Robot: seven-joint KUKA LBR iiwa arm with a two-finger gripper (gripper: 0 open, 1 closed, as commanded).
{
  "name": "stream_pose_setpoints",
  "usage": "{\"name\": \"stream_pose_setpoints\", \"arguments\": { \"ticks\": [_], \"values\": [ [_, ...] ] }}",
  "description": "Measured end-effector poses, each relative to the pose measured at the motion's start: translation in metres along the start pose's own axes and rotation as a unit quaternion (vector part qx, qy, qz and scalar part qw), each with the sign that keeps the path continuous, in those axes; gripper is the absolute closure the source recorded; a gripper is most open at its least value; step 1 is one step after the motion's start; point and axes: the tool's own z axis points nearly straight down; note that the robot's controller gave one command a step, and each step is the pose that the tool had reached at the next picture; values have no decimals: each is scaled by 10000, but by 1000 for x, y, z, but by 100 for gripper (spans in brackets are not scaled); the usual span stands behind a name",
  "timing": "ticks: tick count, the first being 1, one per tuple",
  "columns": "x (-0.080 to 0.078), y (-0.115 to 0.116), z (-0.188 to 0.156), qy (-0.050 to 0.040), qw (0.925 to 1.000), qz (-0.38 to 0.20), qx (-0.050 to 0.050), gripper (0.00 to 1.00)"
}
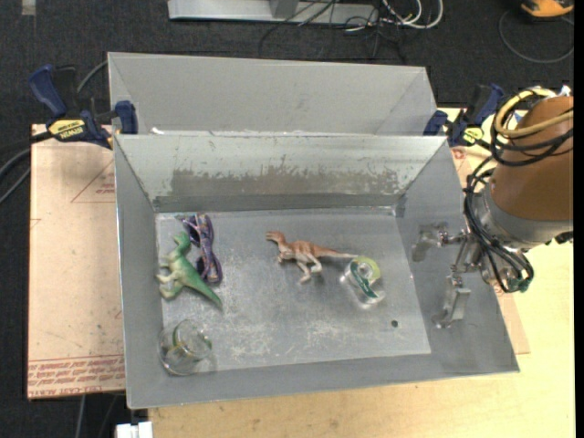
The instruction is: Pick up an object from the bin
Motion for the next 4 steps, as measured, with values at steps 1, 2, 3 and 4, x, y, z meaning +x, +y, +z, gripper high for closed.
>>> {"name": "stream_pose_setpoints", "arguments": {
  "ticks": [1,2,3,4],
  "values": [
    [-2,1,-4,-38,10000,-20,7,0],
    [-46,25,48,-41,9977,-670,7,0],
    [-41,92,68,-43,9988,-489,-4,0],
    [-119,78,103,-92,9960,-892,11,0]
  ]
}}
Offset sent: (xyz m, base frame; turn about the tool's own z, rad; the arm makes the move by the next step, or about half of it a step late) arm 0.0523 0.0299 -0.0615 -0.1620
